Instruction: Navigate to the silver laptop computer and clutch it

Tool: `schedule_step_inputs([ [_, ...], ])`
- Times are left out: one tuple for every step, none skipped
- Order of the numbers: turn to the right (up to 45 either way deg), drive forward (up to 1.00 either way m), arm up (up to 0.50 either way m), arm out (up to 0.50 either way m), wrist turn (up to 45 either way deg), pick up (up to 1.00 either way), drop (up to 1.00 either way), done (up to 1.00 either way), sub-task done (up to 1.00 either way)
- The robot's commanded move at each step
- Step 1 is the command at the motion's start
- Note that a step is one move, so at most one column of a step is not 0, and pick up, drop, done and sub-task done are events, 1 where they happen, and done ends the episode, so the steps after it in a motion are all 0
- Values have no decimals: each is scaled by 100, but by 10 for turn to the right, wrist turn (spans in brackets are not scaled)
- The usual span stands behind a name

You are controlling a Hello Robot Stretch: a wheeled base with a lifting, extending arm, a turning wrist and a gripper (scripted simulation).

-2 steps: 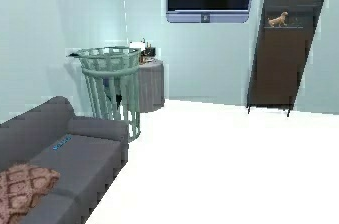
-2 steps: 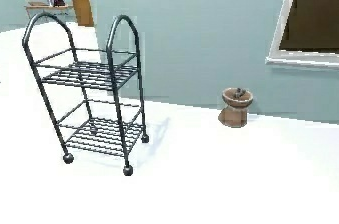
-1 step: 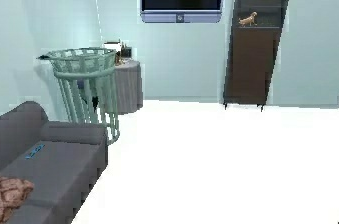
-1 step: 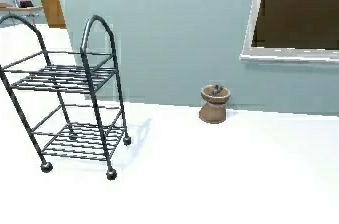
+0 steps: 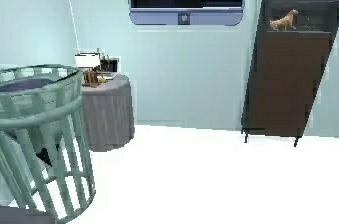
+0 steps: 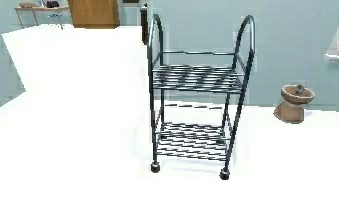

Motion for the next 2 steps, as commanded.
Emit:
schedule_step_inputs([
  [0,100,0,0,0,0,0,0,0],
  [30,0,0,0,0,0,0,0,0],
])
